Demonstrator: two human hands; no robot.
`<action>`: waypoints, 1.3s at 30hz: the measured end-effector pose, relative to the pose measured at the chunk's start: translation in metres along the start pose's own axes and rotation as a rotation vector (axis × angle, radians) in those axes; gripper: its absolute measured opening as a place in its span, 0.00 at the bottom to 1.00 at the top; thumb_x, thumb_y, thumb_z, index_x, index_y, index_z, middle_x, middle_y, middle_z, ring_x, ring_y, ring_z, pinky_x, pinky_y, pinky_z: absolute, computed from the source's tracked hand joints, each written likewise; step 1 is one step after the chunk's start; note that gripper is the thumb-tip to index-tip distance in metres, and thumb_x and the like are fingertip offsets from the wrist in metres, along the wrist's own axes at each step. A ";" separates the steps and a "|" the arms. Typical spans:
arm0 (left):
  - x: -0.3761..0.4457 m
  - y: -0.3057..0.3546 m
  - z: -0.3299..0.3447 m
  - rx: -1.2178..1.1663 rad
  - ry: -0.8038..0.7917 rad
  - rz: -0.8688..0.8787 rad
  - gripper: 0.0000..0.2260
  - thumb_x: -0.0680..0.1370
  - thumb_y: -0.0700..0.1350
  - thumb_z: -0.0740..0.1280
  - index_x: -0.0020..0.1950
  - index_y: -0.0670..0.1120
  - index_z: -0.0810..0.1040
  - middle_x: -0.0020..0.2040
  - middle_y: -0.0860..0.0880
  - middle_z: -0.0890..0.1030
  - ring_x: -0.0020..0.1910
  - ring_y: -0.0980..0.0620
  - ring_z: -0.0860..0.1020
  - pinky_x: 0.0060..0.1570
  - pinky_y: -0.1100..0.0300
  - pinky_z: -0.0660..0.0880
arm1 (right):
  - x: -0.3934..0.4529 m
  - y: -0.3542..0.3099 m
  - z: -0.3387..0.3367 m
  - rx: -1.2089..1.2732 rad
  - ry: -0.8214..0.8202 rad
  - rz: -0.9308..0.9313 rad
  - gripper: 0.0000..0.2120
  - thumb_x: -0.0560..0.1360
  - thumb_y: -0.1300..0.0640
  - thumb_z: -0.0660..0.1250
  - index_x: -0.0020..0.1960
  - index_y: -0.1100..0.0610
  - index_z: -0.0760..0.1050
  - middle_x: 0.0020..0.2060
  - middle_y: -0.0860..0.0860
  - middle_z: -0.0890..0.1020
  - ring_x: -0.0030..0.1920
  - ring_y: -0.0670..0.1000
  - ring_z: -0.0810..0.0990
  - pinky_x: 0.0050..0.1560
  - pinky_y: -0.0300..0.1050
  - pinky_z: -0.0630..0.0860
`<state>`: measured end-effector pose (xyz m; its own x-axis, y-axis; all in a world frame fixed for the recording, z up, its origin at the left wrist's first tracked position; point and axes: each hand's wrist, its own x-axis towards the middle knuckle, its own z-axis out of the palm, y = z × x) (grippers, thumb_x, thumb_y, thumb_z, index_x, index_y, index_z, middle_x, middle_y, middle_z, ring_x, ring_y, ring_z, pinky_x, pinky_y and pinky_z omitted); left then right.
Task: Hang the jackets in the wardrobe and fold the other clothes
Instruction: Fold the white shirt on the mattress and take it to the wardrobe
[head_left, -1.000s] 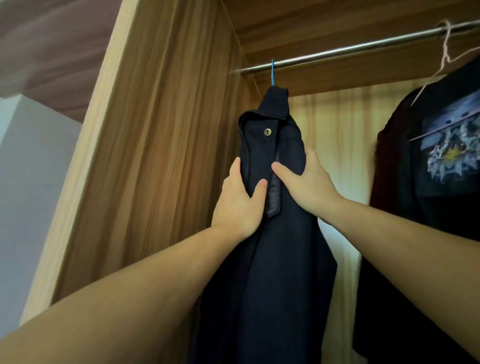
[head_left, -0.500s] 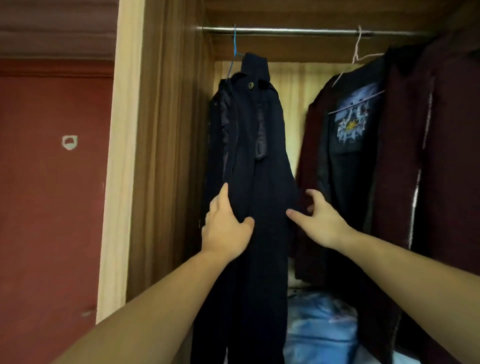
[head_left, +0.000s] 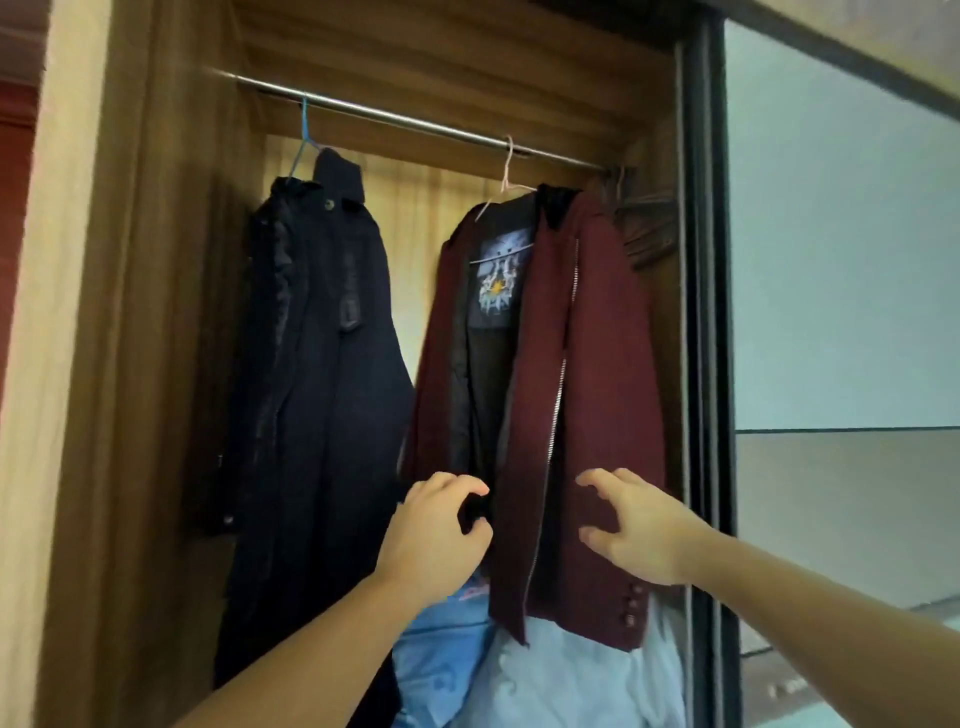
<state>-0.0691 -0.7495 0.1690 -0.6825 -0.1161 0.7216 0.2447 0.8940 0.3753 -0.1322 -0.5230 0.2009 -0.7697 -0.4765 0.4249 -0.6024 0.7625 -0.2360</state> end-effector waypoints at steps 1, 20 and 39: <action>0.000 0.017 0.018 -0.021 -0.045 0.005 0.13 0.77 0.49 0.65 0.62 0.56 0.76 0.60 0.59 0.74 0.58 0.55 0.72 0.60 0.56 0.71 | -0.018 0.022 -0.008 -0.041 0.013 0.031 0.29 0.76 0.45 0.65 0.73 0.47 0.60 0.62 0.47 0.69 0.59 0.50 0.76 0.62 0.44 0.71; -0.186 0.301 0.262 -0.308 -0.937 1.054 0.27 0.76 0.58 0.62 0.75 0.58 0.61 0.73 0.54 0.65 0.71 0.50 0.65 0.67 0.50 0.68 | -0.508 0.106 -0.006 -0.431 0.200 1.495 0.33 0.75 0.44 0.64 0.76 0.50 0.57 0.70 0.50 0.67 0.68 0.55 0.70 0.65 0.51 0.70; -0.535 0.304 -0.026 -0.748 -1.189 1.745 0.28 0.75 0.57 0.64 0.74 0.57 0.63 0.70 0.54 0.68 0.68 0.49 0.66 0.67 0.52 0.67 | -0.707 -0.379 0.103 -0.387 0.481 2.224 0.32 0.73 0.44 0.64 0.74 0.48 0.58 0.66 0.49 0.68 0.66 0.53 0.70 0.63 0.50 0.71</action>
<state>0.3886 -0.4269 -0.0874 0.5237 0.8516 0.0226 0.8224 -0.5124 0.2471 0.6183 -0.5199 -0.1007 0.1767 0.9830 -0.0497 0.9103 -0.1824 -0.3715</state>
